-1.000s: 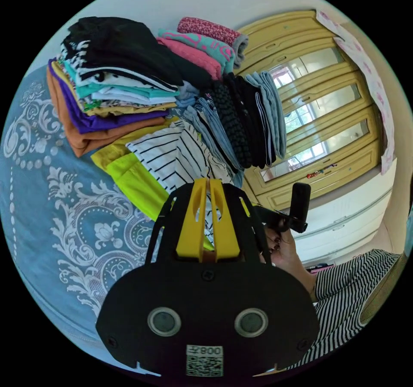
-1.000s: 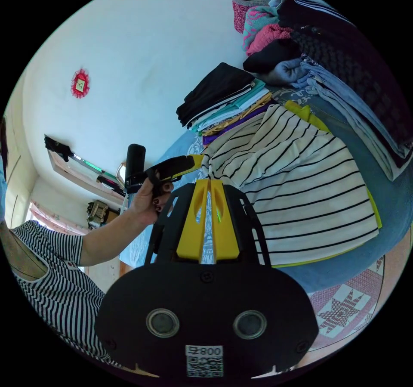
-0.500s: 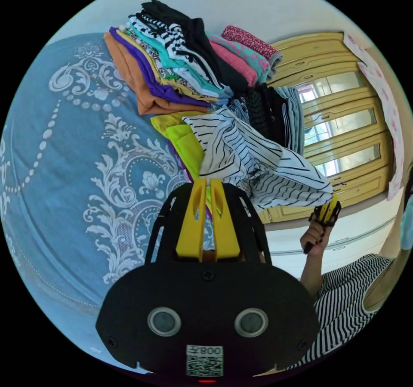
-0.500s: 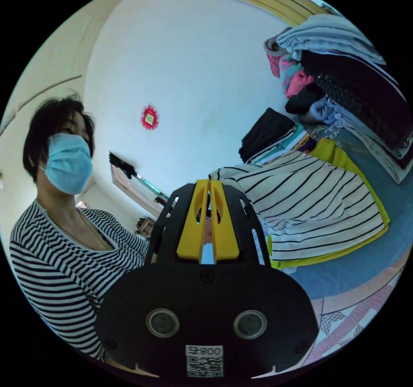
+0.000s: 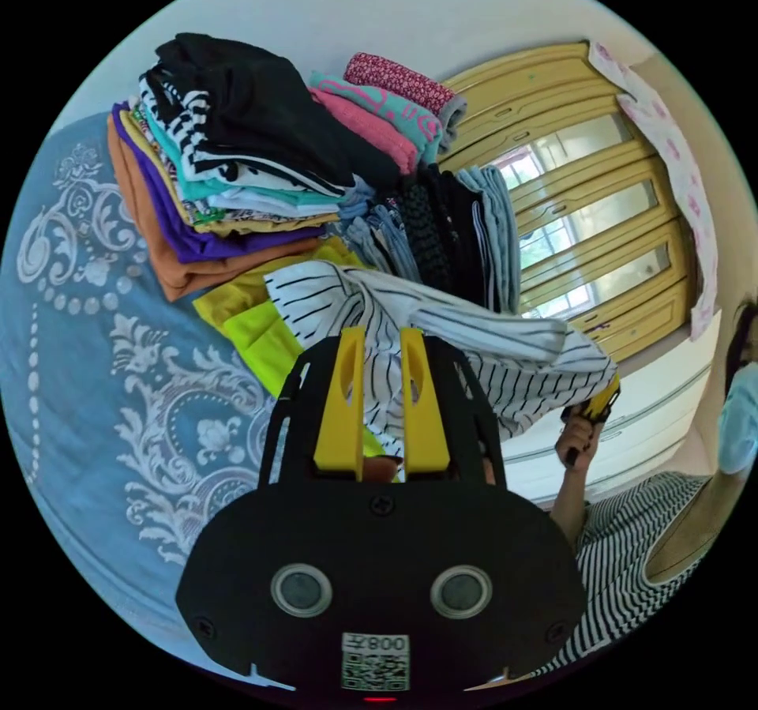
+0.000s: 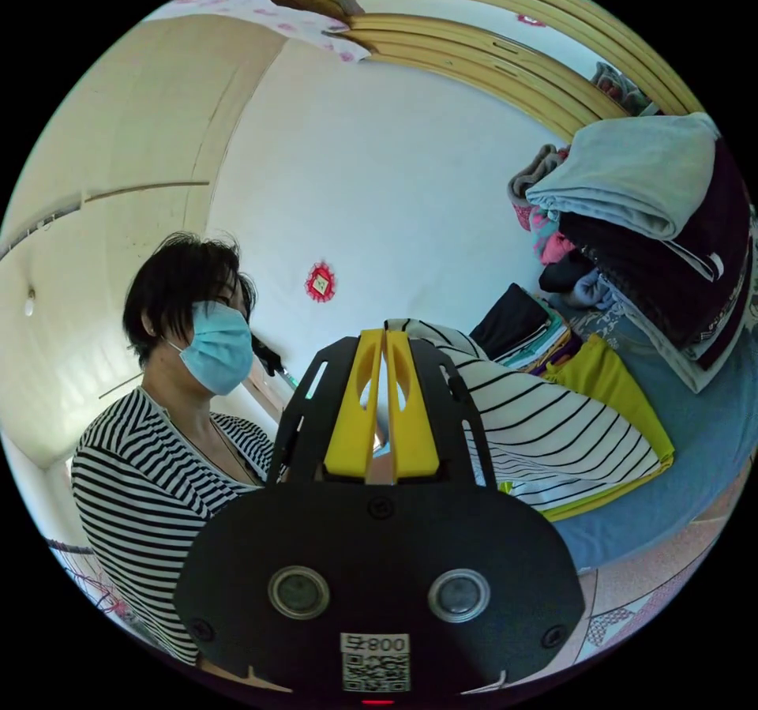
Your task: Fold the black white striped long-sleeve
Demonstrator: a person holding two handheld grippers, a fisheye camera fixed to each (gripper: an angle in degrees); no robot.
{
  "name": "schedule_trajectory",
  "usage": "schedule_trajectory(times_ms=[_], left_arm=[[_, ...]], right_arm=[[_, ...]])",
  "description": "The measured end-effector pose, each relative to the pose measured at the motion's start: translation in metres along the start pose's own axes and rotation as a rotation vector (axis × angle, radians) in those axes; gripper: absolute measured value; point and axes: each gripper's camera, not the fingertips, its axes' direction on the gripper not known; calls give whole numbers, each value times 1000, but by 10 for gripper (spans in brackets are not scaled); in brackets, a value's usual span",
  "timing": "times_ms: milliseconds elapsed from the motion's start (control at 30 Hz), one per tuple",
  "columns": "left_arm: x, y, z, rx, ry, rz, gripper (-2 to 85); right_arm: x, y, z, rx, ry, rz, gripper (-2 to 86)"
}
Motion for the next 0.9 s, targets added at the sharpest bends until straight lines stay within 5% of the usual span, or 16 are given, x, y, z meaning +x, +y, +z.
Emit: schedule_trajectory(times_ms=[900], left_arm=[[-247, 50, -19, -76, 187, -280, 44]], right_arm=[[-2, -74, -86, 51, -5, 34, 2]])
